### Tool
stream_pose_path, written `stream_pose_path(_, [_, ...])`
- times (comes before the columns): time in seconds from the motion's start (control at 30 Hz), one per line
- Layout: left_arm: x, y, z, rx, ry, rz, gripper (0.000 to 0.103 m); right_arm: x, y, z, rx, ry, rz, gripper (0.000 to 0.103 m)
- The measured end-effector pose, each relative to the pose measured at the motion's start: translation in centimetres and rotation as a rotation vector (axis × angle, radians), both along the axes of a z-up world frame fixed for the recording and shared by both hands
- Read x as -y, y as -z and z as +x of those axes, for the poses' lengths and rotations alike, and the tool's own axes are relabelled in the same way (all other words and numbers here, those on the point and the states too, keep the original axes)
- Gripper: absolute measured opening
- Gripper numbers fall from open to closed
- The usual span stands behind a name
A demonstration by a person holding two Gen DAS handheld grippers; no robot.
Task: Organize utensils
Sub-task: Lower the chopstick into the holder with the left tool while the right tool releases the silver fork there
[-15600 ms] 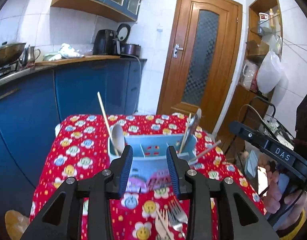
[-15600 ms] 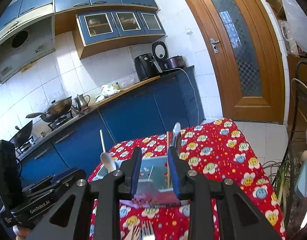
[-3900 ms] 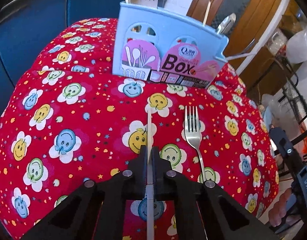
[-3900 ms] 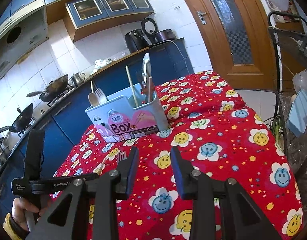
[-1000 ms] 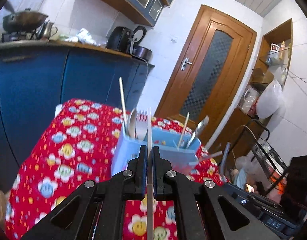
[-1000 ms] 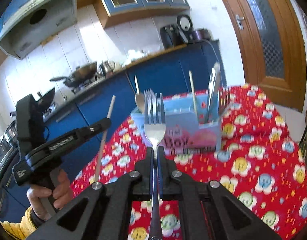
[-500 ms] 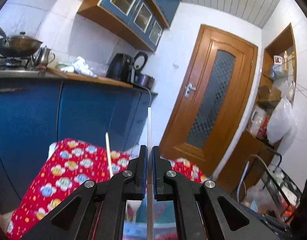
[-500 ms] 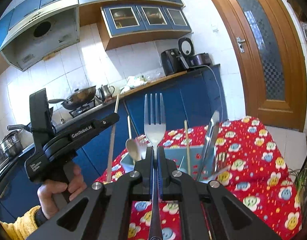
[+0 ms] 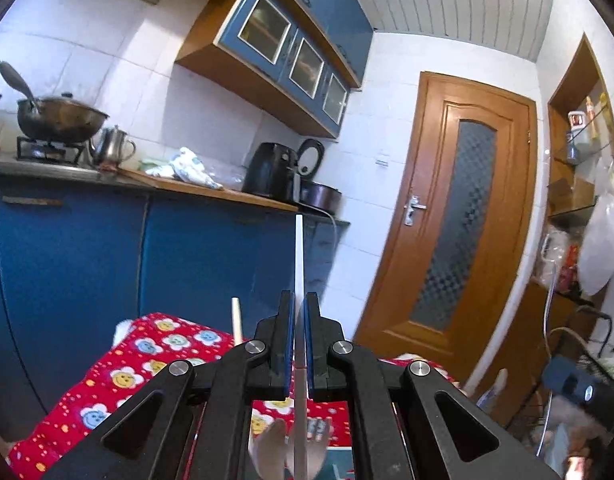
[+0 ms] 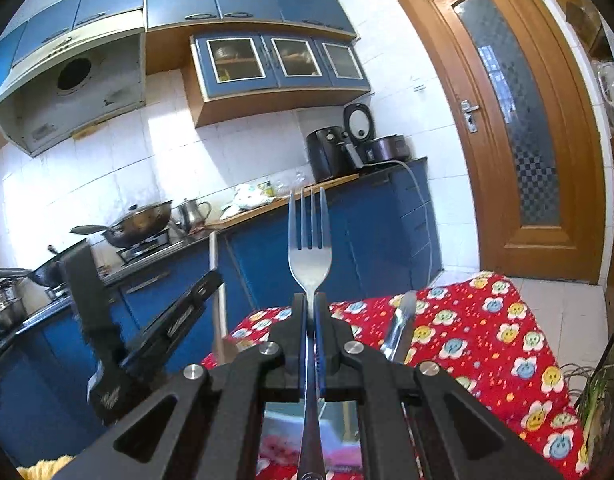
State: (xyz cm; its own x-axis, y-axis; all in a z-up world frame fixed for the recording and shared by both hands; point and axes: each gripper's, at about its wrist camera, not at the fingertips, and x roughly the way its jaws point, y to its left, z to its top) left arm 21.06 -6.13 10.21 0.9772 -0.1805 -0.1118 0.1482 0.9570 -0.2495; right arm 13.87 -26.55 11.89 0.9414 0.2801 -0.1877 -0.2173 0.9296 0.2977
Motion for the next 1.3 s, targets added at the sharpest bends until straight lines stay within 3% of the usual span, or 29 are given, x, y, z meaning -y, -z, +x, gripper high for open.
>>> stream_pose_path(0.4, [1.0,2.2,-0.2,0.030,-0.028,0.086,0.004,-0.8,2.1,4.0,0.051,0.112,-0.087,0.005])
stream_pose_path(0.5, [1.2,2.4,-0.4,0.020,-0.015,0.098,0.005,-1.2,3.0,4.4,0.032,0.116,-0.125,0.007])
stream_pose_path(0.67, [1.4,2.1,-0.7,0.001,0.019,0.108,0.005,-0.6,3.7,4.7,-0.027,0.083,-0.079,0.009])
stream_pose_path(0.9, [0.8,0.8,-2.7,-0.019,0.030,0.117,0.023,-0.2,2.1,2.4,0.005,0.071,-0.046,0.015])
stream_pose_path(1.17, [-0.7,-0.6,-5.9,-0.068,0.049,0.127,0.023,-0.9,0.3,-1.1,0.007,0.051,-0.016,0.017])
stream_pose_path(1.3, [-1.7,-1.0,-7.8,-0.106,0.056,0.129,0.024,-1.2,-0.3,-3.1,0.002,0.050,-0.006,0.025])
